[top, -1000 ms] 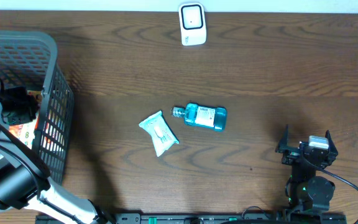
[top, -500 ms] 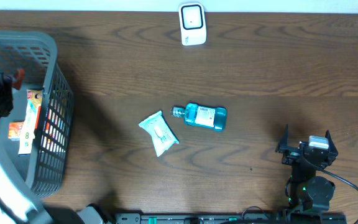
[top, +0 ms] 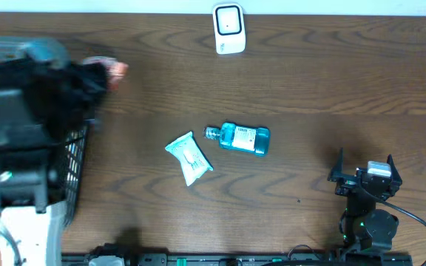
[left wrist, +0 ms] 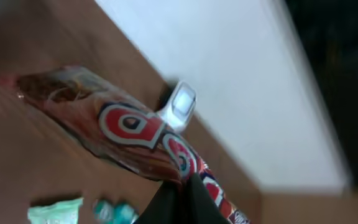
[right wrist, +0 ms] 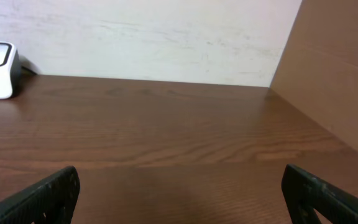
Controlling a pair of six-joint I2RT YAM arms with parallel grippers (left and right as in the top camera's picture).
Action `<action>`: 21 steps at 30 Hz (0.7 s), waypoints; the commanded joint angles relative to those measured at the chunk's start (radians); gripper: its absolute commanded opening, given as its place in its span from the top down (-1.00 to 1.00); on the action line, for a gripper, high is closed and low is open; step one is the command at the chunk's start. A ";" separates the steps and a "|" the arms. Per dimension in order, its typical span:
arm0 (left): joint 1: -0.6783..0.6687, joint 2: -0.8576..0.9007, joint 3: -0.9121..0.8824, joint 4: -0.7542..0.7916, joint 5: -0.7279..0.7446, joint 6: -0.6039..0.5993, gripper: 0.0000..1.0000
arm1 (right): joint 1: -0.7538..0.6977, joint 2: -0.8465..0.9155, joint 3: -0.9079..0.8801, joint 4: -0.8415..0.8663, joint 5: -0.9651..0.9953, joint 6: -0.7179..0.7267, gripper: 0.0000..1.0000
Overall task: Scan the item barcode
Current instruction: 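Carry the snack bar right of the bottle and release it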
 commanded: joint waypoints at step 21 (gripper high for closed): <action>-0.875 0.830 0.002 0.527 -0.257 0.133 0.85 | 0.004 -0.002 -0.001 -0.003 0.005 -0.010 -0.99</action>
